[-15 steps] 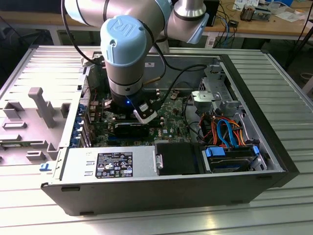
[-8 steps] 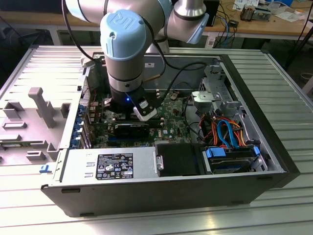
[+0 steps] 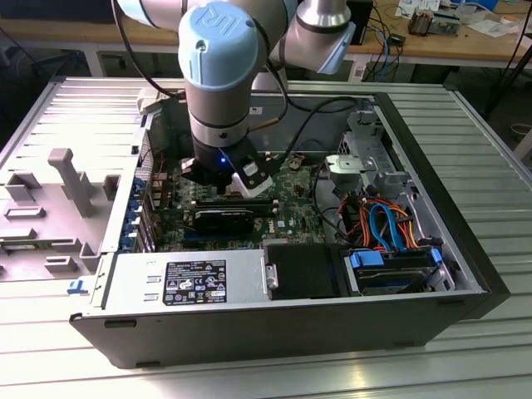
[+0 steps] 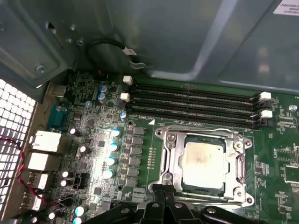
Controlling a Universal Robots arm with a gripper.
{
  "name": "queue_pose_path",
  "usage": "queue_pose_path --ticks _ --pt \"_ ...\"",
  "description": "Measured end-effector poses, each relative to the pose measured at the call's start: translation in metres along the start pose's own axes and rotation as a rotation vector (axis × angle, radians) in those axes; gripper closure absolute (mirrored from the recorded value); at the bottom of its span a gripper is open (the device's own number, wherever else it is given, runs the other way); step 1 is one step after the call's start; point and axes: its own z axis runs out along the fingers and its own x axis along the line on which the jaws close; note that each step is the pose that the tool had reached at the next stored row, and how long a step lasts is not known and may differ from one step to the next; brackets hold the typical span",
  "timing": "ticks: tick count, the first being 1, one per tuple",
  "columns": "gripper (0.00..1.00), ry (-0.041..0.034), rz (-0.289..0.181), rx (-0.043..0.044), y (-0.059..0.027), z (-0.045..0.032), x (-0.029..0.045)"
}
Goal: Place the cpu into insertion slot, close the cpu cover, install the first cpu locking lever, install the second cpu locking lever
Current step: 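Install the second cpu locking lever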
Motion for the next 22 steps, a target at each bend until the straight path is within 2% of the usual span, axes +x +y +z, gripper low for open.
queue_pose_path --ticks 2,4,5,7,8,10,12,13,14,17,20,22 --pt "0.89 0.0075 0.002 -0.0009 0.0035 0.001 -0.0044" --pt "0.89 0.0151 0.004 -0.002 0.0123 0.0034 -0.0117" --pt "0.89 0.018 0.005 0.0049 0.0201 0.0055 -0.0159" --pt "0.89 0.0211 0.006 0.0285 0.0261 0.0071 -0.0178" --pt "0.89 0.0239 0.007 0.0508 0.0291 0.0079 -0.0185" --pt "0.89 0.0285 0.008 0.0897 0.0347 0.0095 -0.0198" --pt "0.89 0.0326 0.009 0.1196 0.0395 0.0108 -0.0213" --pt "0.89 0.0351 0.01 0.1298 0.0413 0.0112 -0.0226" --pt "0.89 0.0392 0.01 0.1449 0.0433 0.0118 -0.025" --pt "0.89 0.0516 0.013 0.1649 0.0458 0.0125 -0.0315" --pt "0.89 0.07 0.017 0.1848 0.0489 0.0134 -0.0415" --pt "0.89 0.0758 0.018 0.1934 0.0514 0.0141 -0.0451"
